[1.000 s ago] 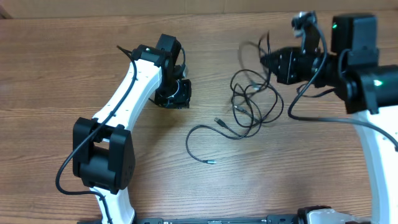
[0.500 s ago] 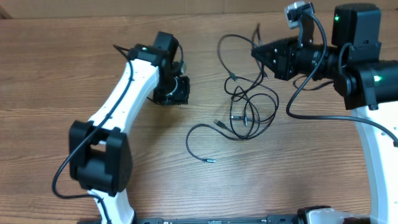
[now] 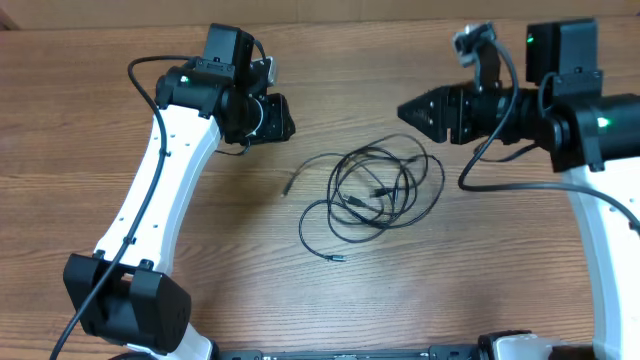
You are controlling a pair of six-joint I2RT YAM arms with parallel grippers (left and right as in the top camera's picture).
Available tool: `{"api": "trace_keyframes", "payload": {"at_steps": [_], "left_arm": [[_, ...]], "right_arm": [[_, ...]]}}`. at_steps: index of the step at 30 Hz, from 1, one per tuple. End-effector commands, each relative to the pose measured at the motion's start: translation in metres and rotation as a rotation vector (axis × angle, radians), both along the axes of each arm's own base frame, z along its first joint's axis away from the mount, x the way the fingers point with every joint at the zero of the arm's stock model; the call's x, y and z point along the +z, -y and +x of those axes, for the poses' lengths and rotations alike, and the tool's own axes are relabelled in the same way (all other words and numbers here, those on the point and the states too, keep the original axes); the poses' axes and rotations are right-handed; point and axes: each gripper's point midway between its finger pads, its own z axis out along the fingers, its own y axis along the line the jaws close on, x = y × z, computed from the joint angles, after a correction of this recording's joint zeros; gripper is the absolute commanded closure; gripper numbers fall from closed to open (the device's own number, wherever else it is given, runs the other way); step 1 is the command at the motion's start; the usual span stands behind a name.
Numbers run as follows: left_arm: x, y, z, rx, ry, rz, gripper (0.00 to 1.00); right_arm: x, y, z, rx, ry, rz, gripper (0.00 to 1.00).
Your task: Untangle cables
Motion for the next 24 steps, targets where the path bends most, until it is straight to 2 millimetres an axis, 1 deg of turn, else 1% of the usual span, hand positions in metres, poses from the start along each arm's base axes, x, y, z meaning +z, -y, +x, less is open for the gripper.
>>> {"api": "trace_keyframes", "payload": {"at_steps": [1,4,7,8,10,15,17,20,21,23,24], "left_arm": [[0.008,0.012,-0.002,-0.021,0.012,-0.026,0.51],[0.007,0.022,-0.006,-0.050,0.012,-0.024,0.44],[0.003,0.033,-0.011,-0.080,0.008,-0.013,0.40],[-0.002,0.039,-0.013,-0.096,0.000,0.000,0.39],[-0.009,0.046,-0.016,-0.113,-0.013,0.019,0.38],[-0.029,0.065,-0.024,-0.155,-0.071,0.024,0.37],[-0.038,0.076,-0.027,-0.183,-0.094,0.012,0.36],[-0.047,0.094,-0.030,-0.222,-0.114,-0.025,0.35],[-0.050,0.102,-0.030,-0.238,-0.116,-0.044,0.34],[-0.054,0.114,-0.028,-0.251,-0.116,-0.069,0.34],[-0.058,0.120,-0.026,-0.239,-0.122,-0.079,0.32]], "right_arm": [[-0.046,0.051,0.014,-0.190,-0.082,-0.299,0.38],[-0.068,0.067,0.009,-0.240,-0.176,-0.387,0.33],[-0.084,0.070,0.009,-0.239,-0.231,-0.414,0.32],[-0.093,0.071,0.011,-0.245,-0.262,-0.424,0.31],[-0.105,0.075,0.014,-0.270,-0.307,-0.446,0.31],[-0.132,0.079,0.016,-0.309,-0.419,-0.473,0.31],[-0.143,0.081,0.017,-0.335,-0.473,-0.474,0.31],[-0.153,0.091,0.018,-0.393,-0.530,-0.465,0.30],[-0.157,0.099,0.020,-0.427,-0.554,-0.457,0.30],[-0.159,0.106,0.020,-0.448,-0.576,-0.430,0.30],[-0.162,0.112,0.018,-0.463,-0.598,-0.402,0.28]]}}
